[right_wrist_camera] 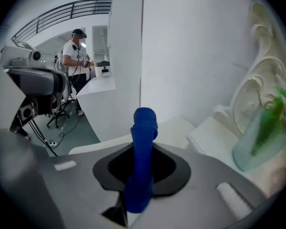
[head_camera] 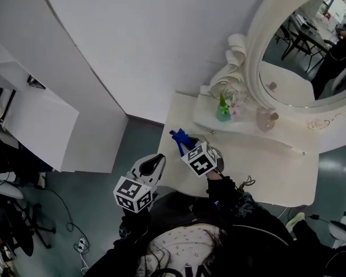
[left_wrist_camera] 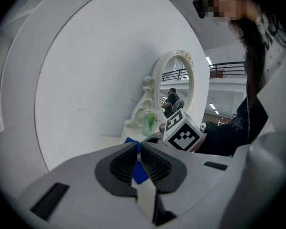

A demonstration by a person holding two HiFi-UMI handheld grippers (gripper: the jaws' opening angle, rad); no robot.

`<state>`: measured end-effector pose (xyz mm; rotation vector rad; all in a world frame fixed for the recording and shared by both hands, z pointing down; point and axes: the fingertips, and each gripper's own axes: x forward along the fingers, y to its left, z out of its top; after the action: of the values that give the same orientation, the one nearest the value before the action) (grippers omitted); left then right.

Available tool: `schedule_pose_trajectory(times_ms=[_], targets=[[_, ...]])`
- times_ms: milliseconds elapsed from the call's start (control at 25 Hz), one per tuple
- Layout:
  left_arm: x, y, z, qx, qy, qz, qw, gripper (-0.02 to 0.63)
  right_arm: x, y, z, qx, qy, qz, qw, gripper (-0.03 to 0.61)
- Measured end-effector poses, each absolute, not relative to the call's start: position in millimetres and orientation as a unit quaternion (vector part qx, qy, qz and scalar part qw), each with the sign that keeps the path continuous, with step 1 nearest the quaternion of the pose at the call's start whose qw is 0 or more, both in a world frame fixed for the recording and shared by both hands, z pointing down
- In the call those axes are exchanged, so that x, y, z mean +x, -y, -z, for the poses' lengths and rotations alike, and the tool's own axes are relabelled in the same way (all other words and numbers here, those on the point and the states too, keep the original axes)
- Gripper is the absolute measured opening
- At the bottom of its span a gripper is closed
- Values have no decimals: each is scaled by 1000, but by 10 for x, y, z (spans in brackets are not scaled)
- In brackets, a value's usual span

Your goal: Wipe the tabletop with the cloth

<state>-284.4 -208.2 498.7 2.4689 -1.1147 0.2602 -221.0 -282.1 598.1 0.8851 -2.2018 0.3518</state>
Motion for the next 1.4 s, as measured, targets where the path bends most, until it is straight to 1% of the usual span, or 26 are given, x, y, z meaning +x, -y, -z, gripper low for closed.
schedule_pose_trajectory(times_ms=[160,280,400,640,800,1000,1400], targets=[[-3118,2058,-5001,875,426,-93,212,2,-2694,2866,-6199,308,863,-125,380,77],[-3288,2015,-5005,865,444,-94,215,2,-2861,2840,-6471,287,857,-125,410,77],[-3411,1945,-5001,856,457,-97,219,2,-2872,2810,-6701,280,846,-129,436,77],[-3474,1917,-5062,850,464,-100,228,3,-2726,2891,-6786,302,833,-95,453,77],[-3299,1972,-5058,862,443,-100,225,3,-2535,2873,-6787,326,827,-78,451,77],[-2916,1995,-5078,882,401,-110,222,3,-2171,2862,-6790,358,817,-85,443,75],[-2132,1976,-5055,908,338,-128,212,3,-1038,2700,-6789,435,778,-120,437,75]])
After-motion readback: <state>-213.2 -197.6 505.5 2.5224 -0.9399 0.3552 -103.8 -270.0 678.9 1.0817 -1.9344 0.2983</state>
